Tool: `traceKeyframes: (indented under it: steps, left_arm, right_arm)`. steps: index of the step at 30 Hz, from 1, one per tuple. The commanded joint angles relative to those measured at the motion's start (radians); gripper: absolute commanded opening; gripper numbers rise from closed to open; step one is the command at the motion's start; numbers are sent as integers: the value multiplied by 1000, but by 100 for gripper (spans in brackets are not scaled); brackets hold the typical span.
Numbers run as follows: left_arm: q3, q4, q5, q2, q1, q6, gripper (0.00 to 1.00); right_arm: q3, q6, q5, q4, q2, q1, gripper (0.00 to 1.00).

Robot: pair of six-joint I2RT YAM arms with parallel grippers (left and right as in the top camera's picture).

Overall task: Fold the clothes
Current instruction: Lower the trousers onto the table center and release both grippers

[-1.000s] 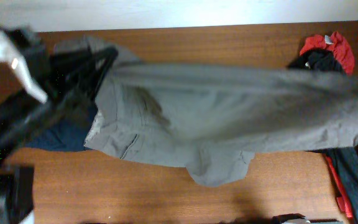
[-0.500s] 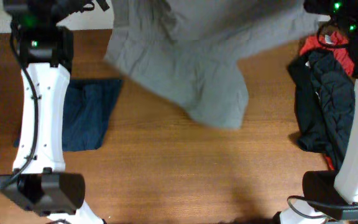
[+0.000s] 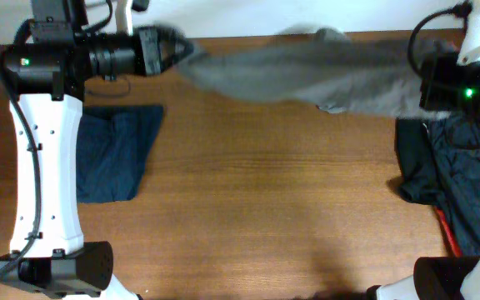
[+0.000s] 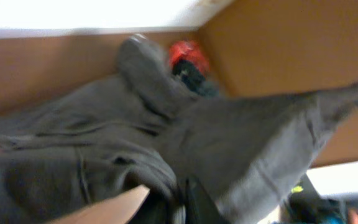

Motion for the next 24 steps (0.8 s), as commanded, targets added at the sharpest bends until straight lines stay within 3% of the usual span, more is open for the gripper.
traceKeyframes:
  steps: [1, 9, 11, 17, 20, 24]
  left_arm:
    - [10, -102, -195, -26, 0, 108, 13]
    - [10, -292, -283, -27, 3, 158, 17]
    - [10, -310, -302, -27, 3, 171, 19]
    - [6, -294, -405, -23, 0, 213, 46]
    - [-7, -298, -430, -9, -6, 230, 50]
    - [-69, -318, -456, 18, -27, 239, 53]
  right_arm:
    - [-80, -10, -161, -6, -5, 0, 24]
    - [-102, -10, -141, 32, 4, -3, 27]
    - [-101, -10, -100, 35, 3, -3, 32]
    - [-103, -9, -37, 30, 36, -3, 46]
    - [-103, -8, -36, 5, 87, -3, 58]
    - [-103, 24, -36, -6, 166, -6, 59]
